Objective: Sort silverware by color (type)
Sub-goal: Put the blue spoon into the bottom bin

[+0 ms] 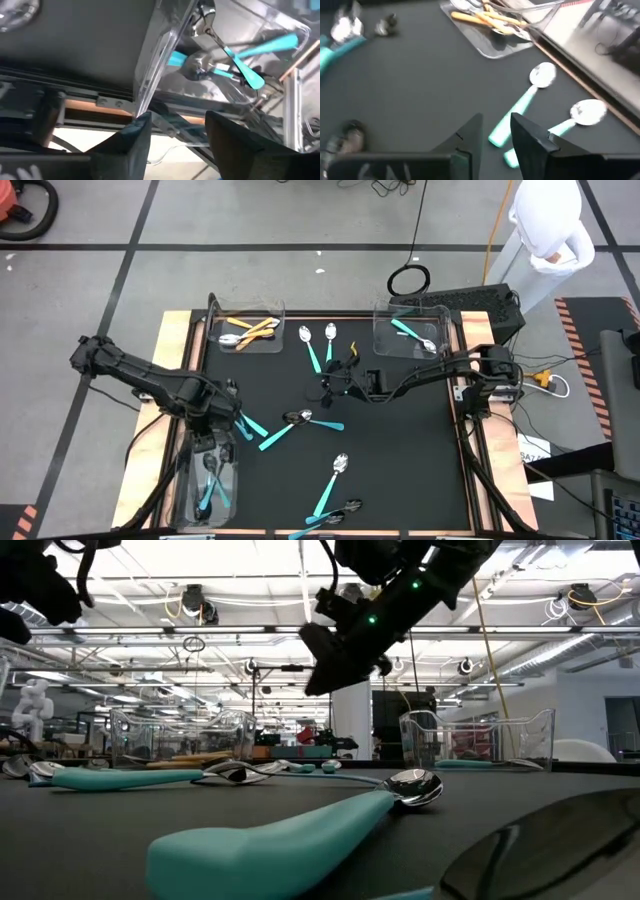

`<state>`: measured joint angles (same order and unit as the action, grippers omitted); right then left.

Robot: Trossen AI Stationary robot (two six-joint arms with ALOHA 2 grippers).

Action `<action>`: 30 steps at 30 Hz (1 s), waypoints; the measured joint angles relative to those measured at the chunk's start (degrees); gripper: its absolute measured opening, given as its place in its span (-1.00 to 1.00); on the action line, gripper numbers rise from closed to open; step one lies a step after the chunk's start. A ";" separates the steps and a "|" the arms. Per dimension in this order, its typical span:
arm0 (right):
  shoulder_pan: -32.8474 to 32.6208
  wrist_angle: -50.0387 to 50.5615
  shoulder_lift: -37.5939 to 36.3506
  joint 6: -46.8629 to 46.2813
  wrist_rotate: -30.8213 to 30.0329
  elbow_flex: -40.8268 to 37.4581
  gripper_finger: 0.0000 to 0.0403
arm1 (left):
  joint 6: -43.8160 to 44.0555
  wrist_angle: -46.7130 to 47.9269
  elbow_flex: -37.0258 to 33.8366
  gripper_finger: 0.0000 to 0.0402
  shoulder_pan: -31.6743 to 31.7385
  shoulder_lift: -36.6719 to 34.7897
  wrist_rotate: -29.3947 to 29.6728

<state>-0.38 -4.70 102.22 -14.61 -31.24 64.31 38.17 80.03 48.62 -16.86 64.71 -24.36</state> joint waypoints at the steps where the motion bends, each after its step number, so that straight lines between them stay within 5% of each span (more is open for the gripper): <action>1: 0.02 -2.02 0.43 -0.43 2.13 0.00 -0.50 | -0.21 0.02 0.04 -0.04 0.00 -0.02 0.38; 10: -0.09 -25.28 10.29 -3.55 19.52 0.41 -0.45 | -1.00 0.07 5.55 -0.03 0.04 -0.02 7.52; 17: 1.29 -4.03 14.00 -5.61 16.45 7.80 -0.45 | -1.95 0.15 11.35 -0.04 0.00 -0.07 11.62; 22: 1.12 3.64 13.65 -2.15 21.76 10.38 -0.45 | -7.04 -2.38 12.52 -0.04 0.16 -0.05 26.66; 26: -0.21 4.39 13.52 -0.58 30.64 10.54 -0.45 | -13.57 -15.63 10.60 -0.04 1.19 -0.04 36.61; 30: -2.36 13.49 13.64 0.23 29.96 10.51 -0.45 | -20.47 -35.87 5.92 -0.04 2.27 0.48 36.87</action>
<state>-2.74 8.79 115.87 -14.38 -1.28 74.83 17.71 44.16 54.54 -14.59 65.19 12.52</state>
